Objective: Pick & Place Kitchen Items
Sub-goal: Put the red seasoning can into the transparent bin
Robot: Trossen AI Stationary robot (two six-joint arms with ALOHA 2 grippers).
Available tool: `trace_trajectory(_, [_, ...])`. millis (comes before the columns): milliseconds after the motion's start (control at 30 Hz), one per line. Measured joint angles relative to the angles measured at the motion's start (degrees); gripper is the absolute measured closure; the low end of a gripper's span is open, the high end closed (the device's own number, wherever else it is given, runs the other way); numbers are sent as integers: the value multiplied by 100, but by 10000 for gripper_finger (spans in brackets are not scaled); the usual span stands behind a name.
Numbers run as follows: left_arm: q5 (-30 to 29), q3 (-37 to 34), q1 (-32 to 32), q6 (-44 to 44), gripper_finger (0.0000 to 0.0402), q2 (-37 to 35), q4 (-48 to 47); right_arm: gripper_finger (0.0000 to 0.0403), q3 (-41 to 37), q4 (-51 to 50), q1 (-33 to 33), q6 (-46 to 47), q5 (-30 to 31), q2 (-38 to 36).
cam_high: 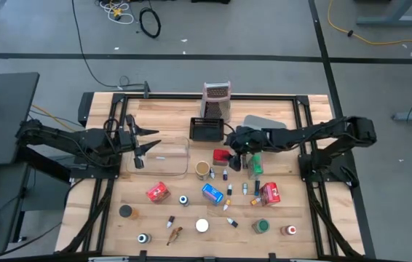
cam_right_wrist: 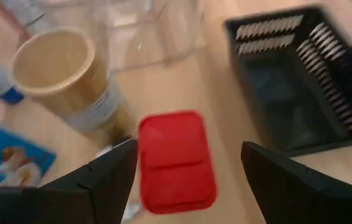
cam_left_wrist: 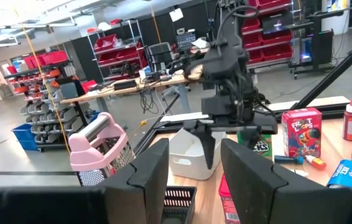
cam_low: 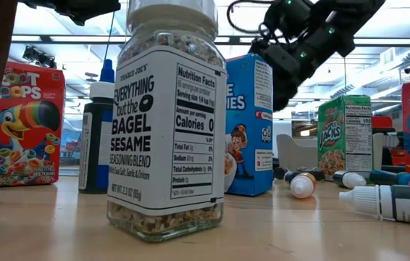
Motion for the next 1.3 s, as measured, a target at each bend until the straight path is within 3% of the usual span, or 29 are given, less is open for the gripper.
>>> trace_trajectory(333, [2, 0, 0, 0, 246, 0, -31, 117, 0, 95, -86, -350, -612, 465])
trace_trajectory(533, [1, 0, -1, 0, 246, 0, -31, 117, 0, 98, -129, -937, -138, 539])
trace_trajectory(700, [2, 0, -1, 1, 246, 0, -31, 125, 0, 98, -206, -1002, -356, 539])
trace_trajectory(967, [2, 0, 0, 1, 246, 0, -31, 175, 0, 99, -330, -1004, -545, 539])
trace_trajectory(1200, [1, 0, -1, 1, 246, 0, -31, 164, -7, 231, -426, -1307, -519, 532])
trace_trajectory(1300, [2, 0, 0, 33, 246, 0, -31, 162, -7, 287, -430, -1882, -415, 467])
